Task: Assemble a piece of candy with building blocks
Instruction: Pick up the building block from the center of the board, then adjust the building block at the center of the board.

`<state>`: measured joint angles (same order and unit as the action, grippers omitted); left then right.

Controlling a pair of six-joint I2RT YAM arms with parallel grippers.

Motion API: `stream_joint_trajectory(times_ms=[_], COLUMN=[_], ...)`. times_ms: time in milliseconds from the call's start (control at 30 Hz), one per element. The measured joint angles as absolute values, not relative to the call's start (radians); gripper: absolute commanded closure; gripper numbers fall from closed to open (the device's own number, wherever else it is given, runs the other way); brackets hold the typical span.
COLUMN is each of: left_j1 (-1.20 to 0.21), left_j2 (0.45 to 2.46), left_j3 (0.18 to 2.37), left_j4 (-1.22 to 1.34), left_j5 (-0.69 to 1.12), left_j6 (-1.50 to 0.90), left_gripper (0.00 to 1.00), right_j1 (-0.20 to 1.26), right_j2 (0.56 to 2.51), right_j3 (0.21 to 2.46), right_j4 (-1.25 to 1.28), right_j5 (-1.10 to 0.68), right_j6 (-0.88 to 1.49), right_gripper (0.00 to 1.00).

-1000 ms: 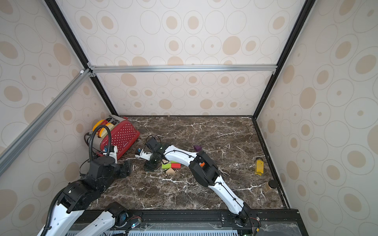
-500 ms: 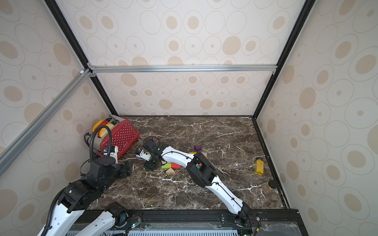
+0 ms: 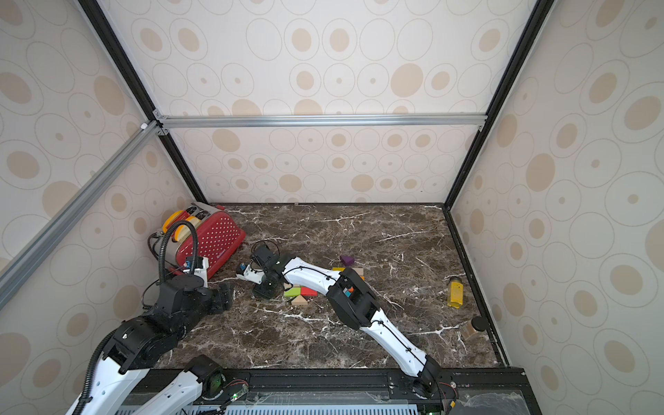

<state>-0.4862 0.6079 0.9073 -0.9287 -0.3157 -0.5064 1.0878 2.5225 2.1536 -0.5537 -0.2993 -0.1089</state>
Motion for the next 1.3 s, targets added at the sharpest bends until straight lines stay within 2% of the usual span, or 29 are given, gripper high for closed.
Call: stream_joint_trajectory(times_ms=[100,467,733,833,933,1067,1300], left_j1=[-0.486,-0.486,-0.486,-0.486,-0.486,-0.486,-0.486], left_j2=[0.608,0.610,0.630,0.630,0.630,0.630,0.630], left_j3=[0.907,0.907,0.907,0.907,0.907,0.907,0.907], left_j4=[-0.929,-0.929,-0.928,-0.928,-0.928,-0.928,-0.928], left_j5=[-0.316,-0.315,-0.311,-0.311,-0.308,-0.303,-0.295], left_j6=[-0.506,-0.506,-0.506,-0.506,-0.506,-0.506,-0.506], left_gripper=[0.22,0.22,0.22,0.22,0.22,0.22,0.22], right_j1=[1.087,1.050,0.842,0.746,0.692,0.692,0.731], right_j2=[2.529,2.529,2.502,2.484,2.476,2.487,2.498], right_j3=[2.159,2.161,2.156,2.152,2.155,2.216,2.255], right_j4=[-0.551,-0.524,-0.504,-0.506,-0.511,-0.584,-0.645], right_j5=[-0.310,-0.324,-0.240,-0.191,-0.129,-0.062,-0.001], right_j6=[-0.115,-0.051,0.249,0.383,0.474,0.562,0.670], right_gripper=[0.69,0.76,0.84,0.79,0.78,0.75,0.57])
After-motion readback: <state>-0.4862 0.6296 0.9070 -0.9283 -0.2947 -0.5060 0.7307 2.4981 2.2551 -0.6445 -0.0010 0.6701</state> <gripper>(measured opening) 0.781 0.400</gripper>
